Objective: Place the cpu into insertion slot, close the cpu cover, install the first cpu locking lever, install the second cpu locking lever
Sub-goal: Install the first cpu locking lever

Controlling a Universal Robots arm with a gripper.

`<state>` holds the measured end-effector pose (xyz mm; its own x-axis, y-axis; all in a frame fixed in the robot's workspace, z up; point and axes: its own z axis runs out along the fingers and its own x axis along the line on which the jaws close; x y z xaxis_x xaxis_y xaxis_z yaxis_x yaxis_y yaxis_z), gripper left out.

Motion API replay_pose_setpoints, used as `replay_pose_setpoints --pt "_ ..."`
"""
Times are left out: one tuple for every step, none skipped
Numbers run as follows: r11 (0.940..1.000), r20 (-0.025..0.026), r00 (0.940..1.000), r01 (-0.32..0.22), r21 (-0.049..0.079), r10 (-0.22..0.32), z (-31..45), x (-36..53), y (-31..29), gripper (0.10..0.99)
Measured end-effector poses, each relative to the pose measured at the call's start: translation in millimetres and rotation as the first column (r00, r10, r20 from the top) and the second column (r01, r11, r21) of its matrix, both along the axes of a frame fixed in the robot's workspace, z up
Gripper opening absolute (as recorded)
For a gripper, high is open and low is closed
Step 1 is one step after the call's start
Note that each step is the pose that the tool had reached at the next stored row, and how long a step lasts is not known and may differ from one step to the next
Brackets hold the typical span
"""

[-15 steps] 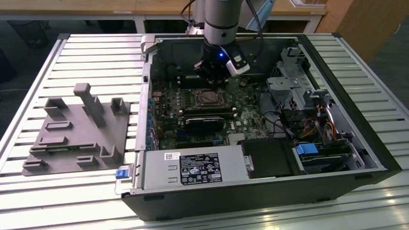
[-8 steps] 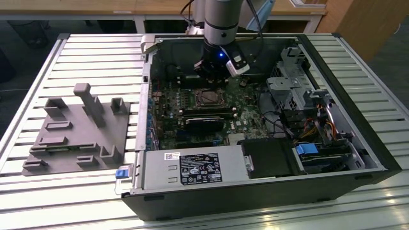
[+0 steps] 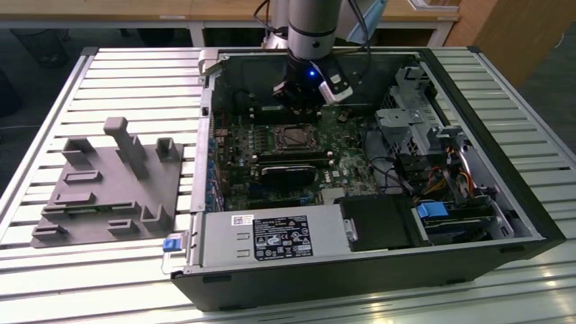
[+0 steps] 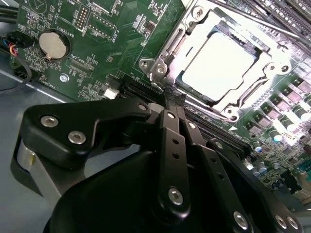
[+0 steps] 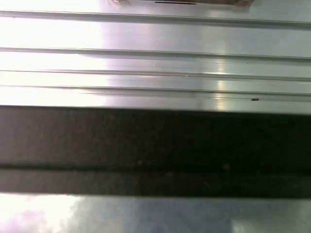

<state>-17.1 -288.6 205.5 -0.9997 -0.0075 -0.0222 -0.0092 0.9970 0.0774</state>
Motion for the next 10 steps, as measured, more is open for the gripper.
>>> replay_pose_setpoints --pt "1.0 0.0001 1.0 0.0 0.0 0.0 0.0 0.0 -0.2 0.106" --pt "1.0 0.0 1.0 0.0 0.0 0.0 -0.1 0.0 -0.3 0.106" --pt "1.0 0.0 1.0 0.0 0.0 0.0 0.0 0.0 -0.6 0.106" --pt "1.0 0.0 1.0 0.0 0.0 0.0 0.0 0.1 -0.8 0.106" --pt "1.0 -0.0001 1.0 0.0 0.0 0.0 0.0 0.2 -1.0 0.106" --pt "1.0 -0.0001 1.0 0.0 0.0 0.0 0.0 0.2 -1.3 0.106" --pt "1.0 -0.0001 1.0 0.0 0.0 0.0 0.0 0.2 -1.5 0.106" --pt "1.0 0.0 1.0 0.0 0.0 0.0 0.0 0.3 -1.7 0.106" --pt "1.0 -0.0001 1.0 0.0 0.0 0.0 0.0 0.4 -2.0 0.106" --pt "1.0 0.0 1.0 0.0 0.0 0.0 0.0 0.5 -2.2 0.106"
